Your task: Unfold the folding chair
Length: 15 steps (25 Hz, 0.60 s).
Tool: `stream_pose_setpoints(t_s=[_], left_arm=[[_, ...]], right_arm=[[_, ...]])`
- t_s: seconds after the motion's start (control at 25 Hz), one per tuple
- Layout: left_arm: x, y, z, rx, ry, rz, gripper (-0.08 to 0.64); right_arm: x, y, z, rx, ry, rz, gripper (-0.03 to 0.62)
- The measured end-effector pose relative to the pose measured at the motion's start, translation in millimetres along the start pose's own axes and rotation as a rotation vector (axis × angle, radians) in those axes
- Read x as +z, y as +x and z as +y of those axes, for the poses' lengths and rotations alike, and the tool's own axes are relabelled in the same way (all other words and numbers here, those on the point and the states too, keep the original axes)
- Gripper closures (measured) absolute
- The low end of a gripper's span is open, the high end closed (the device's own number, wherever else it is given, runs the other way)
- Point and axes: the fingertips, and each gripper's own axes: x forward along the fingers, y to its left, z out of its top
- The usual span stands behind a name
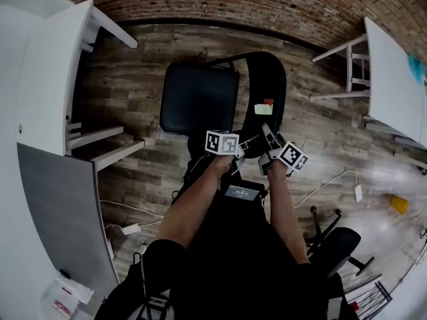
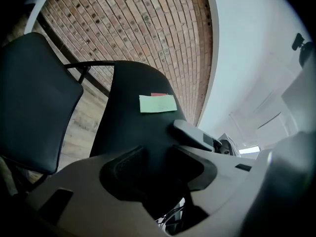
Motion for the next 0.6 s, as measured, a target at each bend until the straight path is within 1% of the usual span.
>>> stream_pose_setpoints(t_s=[0.36,0.6], left_arm=[[9.0,-26.1,7.5,-0.005,0.008,-0.011,0.363],[16.7,-47.6,16.4,-0.009,-0.008,-0.054,0.364]], right_arm=[[-16.4,18.0,20.6,-0.014,-0.017,0.003,0.476],[-31.4,32.1,35.2,-0.001,-0.012,0.016,0.466]])
